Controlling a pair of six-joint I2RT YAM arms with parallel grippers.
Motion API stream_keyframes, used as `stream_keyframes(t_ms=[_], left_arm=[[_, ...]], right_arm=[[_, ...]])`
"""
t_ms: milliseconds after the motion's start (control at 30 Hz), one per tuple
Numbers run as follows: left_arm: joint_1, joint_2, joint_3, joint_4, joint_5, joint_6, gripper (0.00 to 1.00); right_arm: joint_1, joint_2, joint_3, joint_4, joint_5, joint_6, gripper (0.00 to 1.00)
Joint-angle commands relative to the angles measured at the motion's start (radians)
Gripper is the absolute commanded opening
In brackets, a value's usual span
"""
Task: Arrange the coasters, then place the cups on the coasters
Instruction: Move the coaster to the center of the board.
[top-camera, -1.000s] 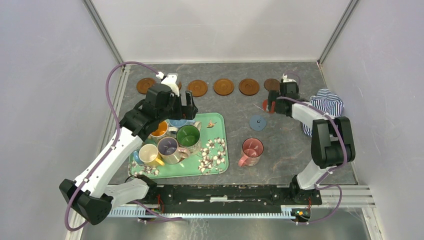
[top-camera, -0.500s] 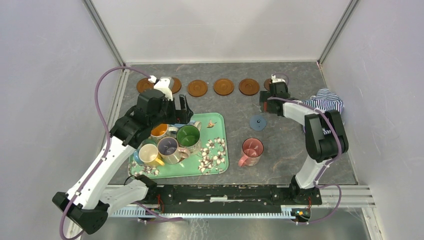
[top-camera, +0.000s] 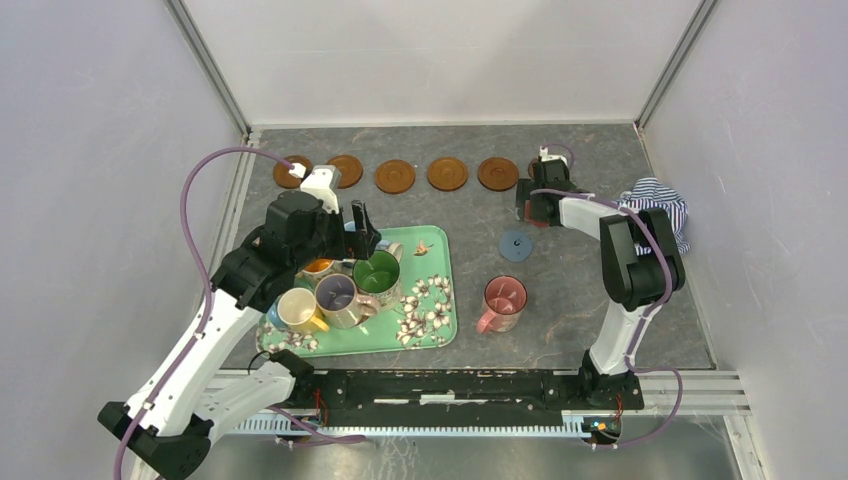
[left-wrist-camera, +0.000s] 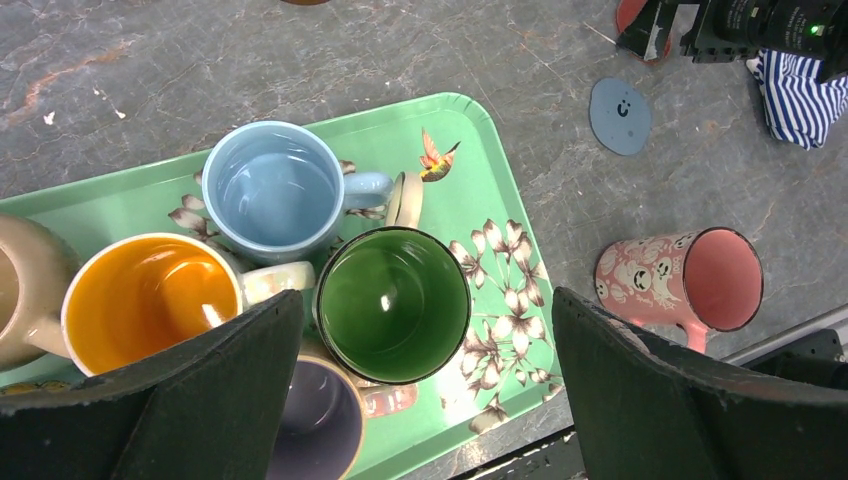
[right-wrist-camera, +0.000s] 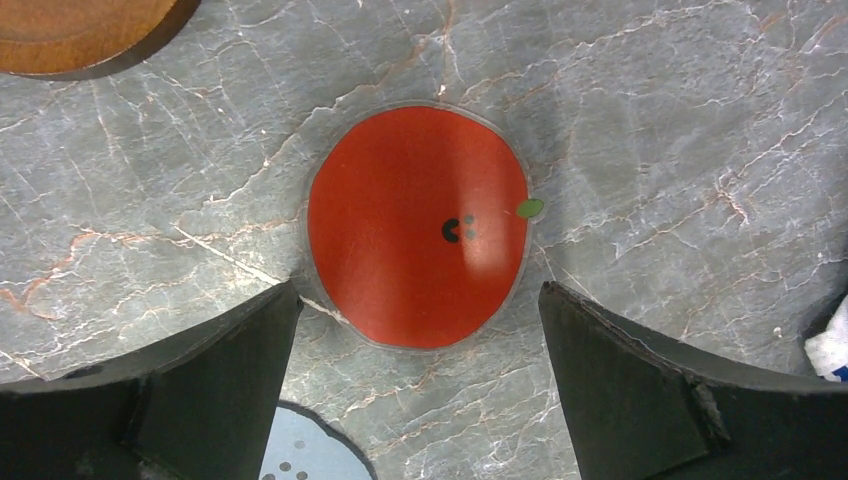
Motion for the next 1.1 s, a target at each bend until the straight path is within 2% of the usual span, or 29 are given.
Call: stream_keyframes(t_ms=[0,467,767,1067], left_arm=[[0.002,-0.013,-0.005,0.011,0.010,-0.027,1.00],[0.002,-0.006,-0.003,0.029,0.015,-0.027,1.00],[0.001,0.005,0.001,0.037,0.022,-0.027,1.00],[0.001,0.004,0.001,0.037,0.022,-0.019,1.00]], right_arm=[[-0.001,0.022,0.042,0.003,0.018,0.029,0.98],[-0.042,0.050,0.025,0.012,-0.040,0.090,0.87],[-0.063,0.057,0.054,-0.008,-0.008,0.087,0.85],[-0.155,0.097,0.141,-0.041,-0.008,0.075,0.83]])
